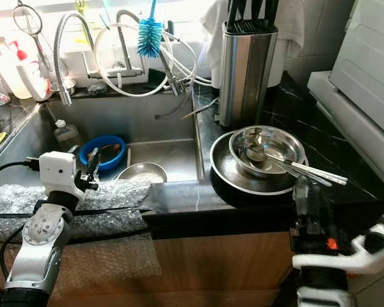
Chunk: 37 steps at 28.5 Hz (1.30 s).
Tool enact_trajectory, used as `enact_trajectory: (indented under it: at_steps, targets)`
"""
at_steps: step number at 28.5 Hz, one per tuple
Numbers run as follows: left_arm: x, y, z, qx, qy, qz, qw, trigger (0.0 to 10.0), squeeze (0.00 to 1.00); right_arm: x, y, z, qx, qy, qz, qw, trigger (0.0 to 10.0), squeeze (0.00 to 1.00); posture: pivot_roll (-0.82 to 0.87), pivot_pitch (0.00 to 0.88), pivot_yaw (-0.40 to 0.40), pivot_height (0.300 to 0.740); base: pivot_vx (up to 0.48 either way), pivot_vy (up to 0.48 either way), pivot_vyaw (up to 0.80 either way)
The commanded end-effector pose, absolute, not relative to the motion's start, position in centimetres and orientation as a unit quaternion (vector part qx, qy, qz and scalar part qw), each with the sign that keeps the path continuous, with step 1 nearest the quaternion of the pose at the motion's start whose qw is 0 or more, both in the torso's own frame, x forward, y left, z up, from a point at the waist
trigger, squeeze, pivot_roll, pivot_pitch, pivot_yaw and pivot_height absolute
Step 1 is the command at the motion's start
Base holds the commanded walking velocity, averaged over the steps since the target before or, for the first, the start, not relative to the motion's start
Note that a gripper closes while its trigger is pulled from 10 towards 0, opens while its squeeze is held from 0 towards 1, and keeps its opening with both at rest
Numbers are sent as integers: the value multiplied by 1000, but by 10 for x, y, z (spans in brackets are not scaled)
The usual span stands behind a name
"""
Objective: Kitchen organization
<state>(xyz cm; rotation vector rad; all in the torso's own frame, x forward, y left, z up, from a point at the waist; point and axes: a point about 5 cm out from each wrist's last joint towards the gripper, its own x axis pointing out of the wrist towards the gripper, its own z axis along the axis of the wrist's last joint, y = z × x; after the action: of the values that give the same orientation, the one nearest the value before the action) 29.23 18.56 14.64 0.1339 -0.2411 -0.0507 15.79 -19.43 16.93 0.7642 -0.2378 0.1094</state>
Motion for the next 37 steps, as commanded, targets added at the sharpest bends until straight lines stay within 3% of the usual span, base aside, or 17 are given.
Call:
enact_trajectory:
  at_steps: [1, 4, 7, 10, 16, 22, 26, 31, 35, 37]
  targets:
    - [294, 185, 148, 64, -123, -27, 990, 10000, 0, 157, -183, 177, 369, -118, 99, 917, 10000, 0, -201, 0, 83, 740, 0, 0, 0]
    - [294, 185, 147, 64, -123, -27, 990, 10000, 0, 157, -176, 176, 360, -103, 125, 919, 10000, 0, -196, 0, 81, 740, 0, 0, 0]
    - [294, 185, 147, 64, -122, -26, 990, 10000, 0, 162, -171, 172, 303, -75, 152, 938, 10000, 0, -194, 0, 82, 740, 0, 0, 0]
    - [294, 185, 147, 63, -123, -25, 990, 10000, 0, 168, -170, 177, 203, -59, 193, 958, 10000, 0, -192, 0, 80, 740, 0, 0, 0]
    - [295, 184, 147, 61, -125, -25, 990, 10000, 0, 170, -175, 185, 65, -42, 248, 966, 10000, 0, -198, 0, 82, 740, 0, 0, 0]
    - [297, 183, 148, 60, -127, -26, 990, 10000, 0, 168, -189, 193, -36, -20, 282, 958, 10000, 0, -203, 0, 86, 740, 0, 0, 0]
    - [299, 183, 149, 58, -128, -26, 990, 10000, 0, 175, -216, 205, -159, -19, 249, 955, 10000, 0, -206, 0, 89, 740, 0, 0, 0]
    - [300, 181, 149, 57, -129, -28, 990, 10000, 0, 181, -238, 216, -243, -18, 208, 947, 10000, 0, -208, 0, 92, 740, 0, 0, 0]
    - [300, 181, 149, 57, -129, -28, 990, 10000, 0, 185, -245, 229, -325, -21, 196, 925, 10000, 0, -211, 0, 96, 740, 0, 0, 0]
    - [300, 181, 150, 57, -129, -29, 990, 10000, 0, 183, -244, 232, -382, -5, 216, 899, 10000, 0, -212, 0, 99, 740, 0, 0, 0]
